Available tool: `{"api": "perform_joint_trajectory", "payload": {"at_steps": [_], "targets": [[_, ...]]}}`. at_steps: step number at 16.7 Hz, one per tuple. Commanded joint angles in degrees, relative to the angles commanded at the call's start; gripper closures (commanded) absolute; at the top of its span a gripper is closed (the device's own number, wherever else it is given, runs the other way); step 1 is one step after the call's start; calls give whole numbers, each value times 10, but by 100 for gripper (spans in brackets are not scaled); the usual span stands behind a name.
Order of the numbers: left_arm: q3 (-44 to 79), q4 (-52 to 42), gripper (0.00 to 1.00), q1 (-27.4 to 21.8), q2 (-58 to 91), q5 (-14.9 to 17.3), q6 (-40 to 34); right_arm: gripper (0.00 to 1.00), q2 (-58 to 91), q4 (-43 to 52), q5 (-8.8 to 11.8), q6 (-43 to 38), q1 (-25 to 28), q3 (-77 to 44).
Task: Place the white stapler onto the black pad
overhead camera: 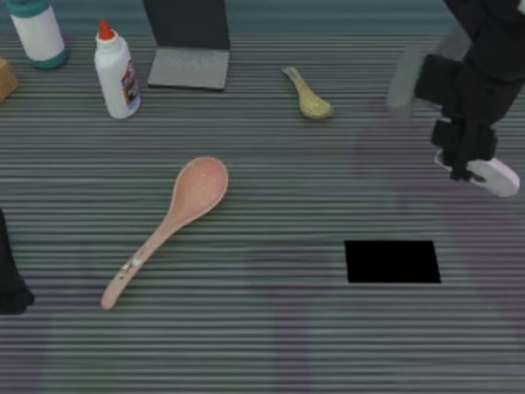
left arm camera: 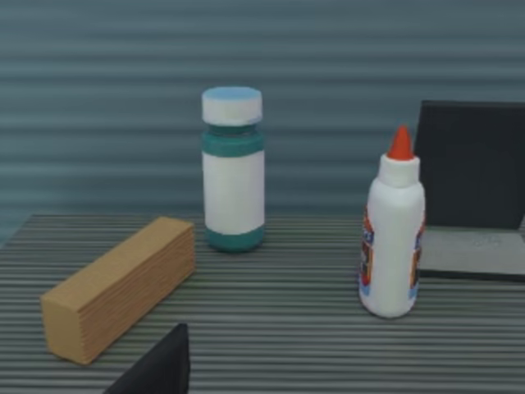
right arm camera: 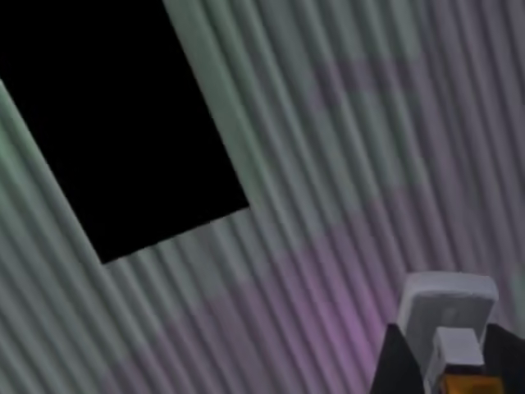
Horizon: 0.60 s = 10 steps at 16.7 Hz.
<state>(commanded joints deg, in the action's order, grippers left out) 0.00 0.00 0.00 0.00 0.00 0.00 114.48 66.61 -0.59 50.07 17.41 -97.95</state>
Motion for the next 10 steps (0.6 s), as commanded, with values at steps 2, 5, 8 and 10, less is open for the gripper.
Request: {"api": "perform_joint_trajectory", "payload": {"at_steps": [2, 5, 8, 10], "targets": [[0, 0, 0, 0, 0, 0, 0, 100, -5, -20, 0, -100, -4, -1], [0, 0, 0, 0, 0, 0, 0, 100, -14, -49, 3, -291, -14, 7], [0, 0, 0, 0, 0, 0, 0, 100, -25, -71, 12, -513, -25, 30], [0, 0, 0, 0, 0, 0, 0, 100, -32, -80, 21, -671, -32, 53]]}}
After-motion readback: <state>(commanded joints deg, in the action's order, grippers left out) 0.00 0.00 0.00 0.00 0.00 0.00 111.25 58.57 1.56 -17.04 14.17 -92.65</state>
